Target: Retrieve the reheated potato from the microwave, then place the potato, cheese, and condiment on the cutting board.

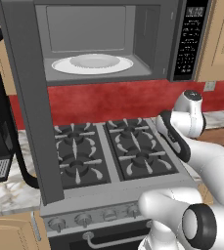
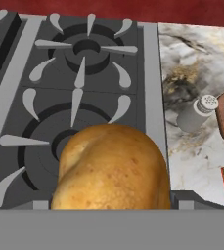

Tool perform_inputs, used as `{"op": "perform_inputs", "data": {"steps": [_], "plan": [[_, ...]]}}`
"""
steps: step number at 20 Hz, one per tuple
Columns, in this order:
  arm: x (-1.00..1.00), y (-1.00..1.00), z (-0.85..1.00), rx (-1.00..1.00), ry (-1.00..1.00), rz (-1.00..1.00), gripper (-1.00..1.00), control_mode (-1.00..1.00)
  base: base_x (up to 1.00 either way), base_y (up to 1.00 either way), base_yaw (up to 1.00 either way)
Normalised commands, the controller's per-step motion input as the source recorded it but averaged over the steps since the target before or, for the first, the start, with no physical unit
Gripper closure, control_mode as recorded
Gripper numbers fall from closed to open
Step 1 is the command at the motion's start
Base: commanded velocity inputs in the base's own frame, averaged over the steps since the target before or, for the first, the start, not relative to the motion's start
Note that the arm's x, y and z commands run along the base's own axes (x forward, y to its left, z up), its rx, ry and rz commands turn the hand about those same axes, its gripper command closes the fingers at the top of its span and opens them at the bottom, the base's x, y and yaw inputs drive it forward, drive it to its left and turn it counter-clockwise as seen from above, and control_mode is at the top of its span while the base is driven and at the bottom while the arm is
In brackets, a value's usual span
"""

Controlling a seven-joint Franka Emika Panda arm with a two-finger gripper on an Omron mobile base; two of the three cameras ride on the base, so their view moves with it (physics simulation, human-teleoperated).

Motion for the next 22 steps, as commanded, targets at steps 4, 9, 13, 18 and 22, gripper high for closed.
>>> {"op": "perform_inputs", "data": {"steps": [4, 9, 13, 18, 22], "plan": [[0.0, 0.0, 0.0, 0.0, 0.0, 0.0, 1.0, -1.0, 0.0, 0.0, 0.0], [0.0, 0.0, 0.0, 0.0, 0.0, 0.0, 1.0, 1.0, 0.0, 0.0, 0.0], [0.0, 0.0, 0.0, 0.0, 0.0, 0.0, 1.0, 1.0, 0.0, 0.0, 0.0], [0.0, 0.0, 0.0, 0.0, 0.0, 0.0, 1.0, 1.0, 0.0, 0.0, 0.0], [0.0, 0.0, 0.0, 0.0, 0.0, 0.0, 1.0, 1.0, -0.22, -0.07, 0.0]]}}
